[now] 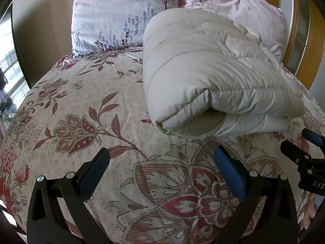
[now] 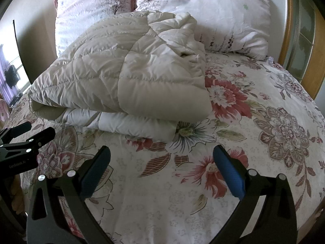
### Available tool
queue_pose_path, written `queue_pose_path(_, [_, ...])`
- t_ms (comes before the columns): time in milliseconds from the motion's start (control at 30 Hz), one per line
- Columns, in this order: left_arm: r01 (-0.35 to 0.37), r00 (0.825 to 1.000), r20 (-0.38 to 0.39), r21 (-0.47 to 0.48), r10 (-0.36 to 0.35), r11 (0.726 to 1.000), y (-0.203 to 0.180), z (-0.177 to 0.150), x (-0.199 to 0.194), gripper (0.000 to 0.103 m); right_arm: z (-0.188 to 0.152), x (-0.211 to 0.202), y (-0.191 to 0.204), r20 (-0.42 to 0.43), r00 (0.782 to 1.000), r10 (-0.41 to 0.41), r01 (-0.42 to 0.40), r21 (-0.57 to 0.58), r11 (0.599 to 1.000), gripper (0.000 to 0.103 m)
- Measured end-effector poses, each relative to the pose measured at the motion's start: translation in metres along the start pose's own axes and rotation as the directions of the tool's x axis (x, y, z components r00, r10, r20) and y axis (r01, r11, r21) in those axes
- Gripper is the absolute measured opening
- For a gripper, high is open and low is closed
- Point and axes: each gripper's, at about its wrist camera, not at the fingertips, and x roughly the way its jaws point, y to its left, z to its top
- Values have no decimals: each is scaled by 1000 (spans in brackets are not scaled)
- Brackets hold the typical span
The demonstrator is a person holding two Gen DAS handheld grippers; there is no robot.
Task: Fold large clothes
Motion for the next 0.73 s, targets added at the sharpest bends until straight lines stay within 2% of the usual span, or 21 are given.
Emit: queue_pose_path(733, [-2, 1000, -4, 6, 2, 1000, 0, 1, 0, 102, 1, 2, -1, -12, 1000, 8, -8, 1, 1000, 101])
